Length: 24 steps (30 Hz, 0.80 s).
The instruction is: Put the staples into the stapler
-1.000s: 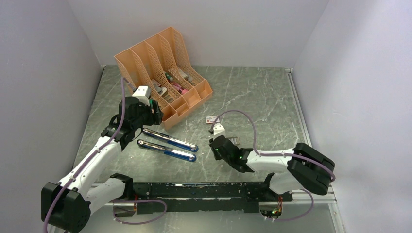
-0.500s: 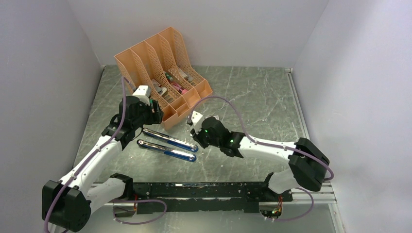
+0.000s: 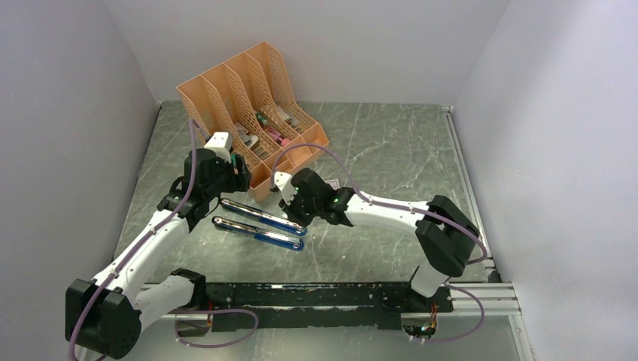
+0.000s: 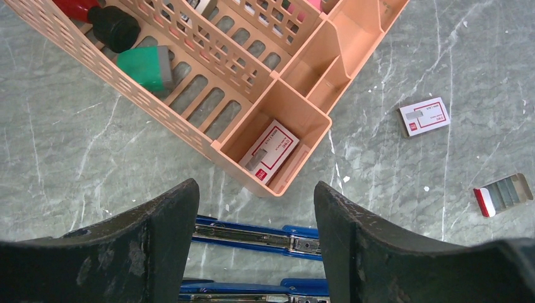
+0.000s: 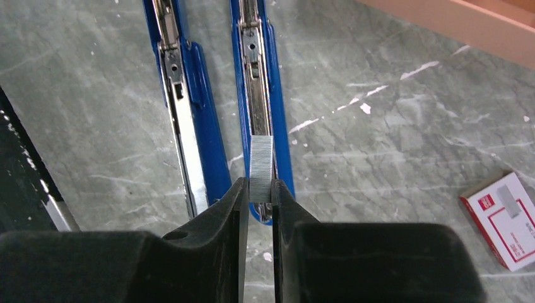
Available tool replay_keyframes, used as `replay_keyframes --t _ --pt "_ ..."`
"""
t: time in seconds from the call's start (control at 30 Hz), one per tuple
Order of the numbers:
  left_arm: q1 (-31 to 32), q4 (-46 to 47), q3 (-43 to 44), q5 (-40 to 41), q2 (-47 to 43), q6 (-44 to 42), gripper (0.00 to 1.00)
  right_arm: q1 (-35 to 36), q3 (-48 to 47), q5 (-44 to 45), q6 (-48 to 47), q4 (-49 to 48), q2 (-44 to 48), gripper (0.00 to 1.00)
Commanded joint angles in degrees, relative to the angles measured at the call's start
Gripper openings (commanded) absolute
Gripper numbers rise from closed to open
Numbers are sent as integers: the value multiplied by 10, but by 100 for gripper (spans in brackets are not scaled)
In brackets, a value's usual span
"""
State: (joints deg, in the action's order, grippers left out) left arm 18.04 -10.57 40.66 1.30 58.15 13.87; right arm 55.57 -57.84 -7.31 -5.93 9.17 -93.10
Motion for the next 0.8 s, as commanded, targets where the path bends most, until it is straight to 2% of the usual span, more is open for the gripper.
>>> replay_keyframes --t 0.0,0.3,0.77 --pt "-8 13 12 6 -1 -8 72 -2 -39 -25 17 31 -29 17" --pt "-9 14 11 4 -2 -7 72 -1 -73 -12 44 47 -71 17" --pt "-10 14 11 4 -3 -6 72 -1 -73 -13 54 38 -80 17"
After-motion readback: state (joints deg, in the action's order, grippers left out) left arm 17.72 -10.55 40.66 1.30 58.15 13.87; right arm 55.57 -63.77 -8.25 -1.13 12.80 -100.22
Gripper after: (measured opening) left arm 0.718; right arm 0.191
